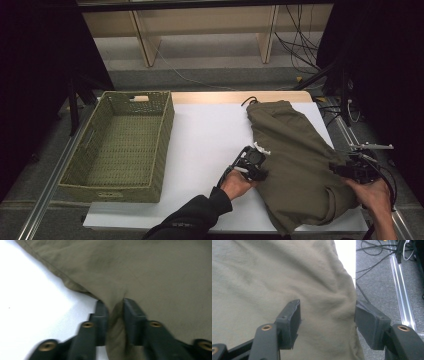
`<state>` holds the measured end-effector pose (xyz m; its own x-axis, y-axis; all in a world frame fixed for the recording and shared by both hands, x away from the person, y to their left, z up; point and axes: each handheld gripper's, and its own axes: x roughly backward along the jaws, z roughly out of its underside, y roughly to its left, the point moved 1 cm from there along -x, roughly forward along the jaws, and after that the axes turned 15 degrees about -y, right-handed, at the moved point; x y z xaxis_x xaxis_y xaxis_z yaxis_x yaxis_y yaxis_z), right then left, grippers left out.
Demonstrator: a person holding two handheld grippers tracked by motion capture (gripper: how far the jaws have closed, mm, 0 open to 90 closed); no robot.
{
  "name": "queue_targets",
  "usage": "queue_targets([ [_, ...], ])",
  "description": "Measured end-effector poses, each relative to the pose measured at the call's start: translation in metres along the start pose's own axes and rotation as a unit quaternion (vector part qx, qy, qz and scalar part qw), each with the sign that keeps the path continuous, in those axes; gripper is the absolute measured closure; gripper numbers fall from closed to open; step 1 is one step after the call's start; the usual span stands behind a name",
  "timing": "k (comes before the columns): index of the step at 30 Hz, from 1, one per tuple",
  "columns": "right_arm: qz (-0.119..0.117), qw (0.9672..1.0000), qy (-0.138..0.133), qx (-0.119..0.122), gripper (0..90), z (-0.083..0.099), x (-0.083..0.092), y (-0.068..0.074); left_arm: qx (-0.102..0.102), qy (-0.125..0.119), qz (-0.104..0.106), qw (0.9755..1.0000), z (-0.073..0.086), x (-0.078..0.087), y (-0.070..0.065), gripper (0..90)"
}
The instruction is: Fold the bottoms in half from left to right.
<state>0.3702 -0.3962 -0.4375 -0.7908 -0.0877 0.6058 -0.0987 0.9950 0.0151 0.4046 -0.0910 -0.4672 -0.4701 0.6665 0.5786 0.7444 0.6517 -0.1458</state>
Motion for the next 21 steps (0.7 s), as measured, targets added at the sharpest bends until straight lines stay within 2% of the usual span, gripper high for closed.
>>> queue_targets([
  [4,0.002,1.0,0.004,0.001,39.4,-0.001,-0.003,-0.001,-0.007,0.001,0.004,1.0,0.0,0.001,-0.001,85.7],
  [8,0.004,1.0,0.007,-0.002,40.2,-0.003,-0.006,-0.004,-0.014,-0.003,0.005,0.9999,0.0,0.002,-0.001,86.8],
  [10,0.007,0.9998,0.015,0.007,41.9,-0.004,-0.008,-0.008,-0.014,-0.006,0.005,0.9999,0.0,0.003,0.0,87.0],
  [11,0.01,0.9999,0.013,-0.002,42.8,-0.005,-0.01,-0.009,-0.012,-0.008,0.005,0.9999,0.0,0.004,0.0,87.0],
  [15,0.017,0.9995,0.026,-0.01,45.5,-0.009,-0.019,-0.02,-0.015,-0.013,0.006,0.9998,0.0,0.008,0.002,87.1],
  [19,0.014,0.9982,0.053,-0.025,46.8,-0.009,-0.033,-0.03,-0.015,-0.014,0.004,0.9998,0.0,0.01,0.004,87.1],
  [20,0.009,0.9974,0.063,-0.033,49.3,-0.008,-0.038,-0.031,-0.015,-0.014,0.004,0.9998,0.0,0.011,0.005,87.1],
  [21,0.003,0.9969,0.073,-0.029,53.9,-0.007,-0.042,-0.033,-0.014,-0.016,0.004,0.9998,0.0,0.012,0.005,87.1],
])
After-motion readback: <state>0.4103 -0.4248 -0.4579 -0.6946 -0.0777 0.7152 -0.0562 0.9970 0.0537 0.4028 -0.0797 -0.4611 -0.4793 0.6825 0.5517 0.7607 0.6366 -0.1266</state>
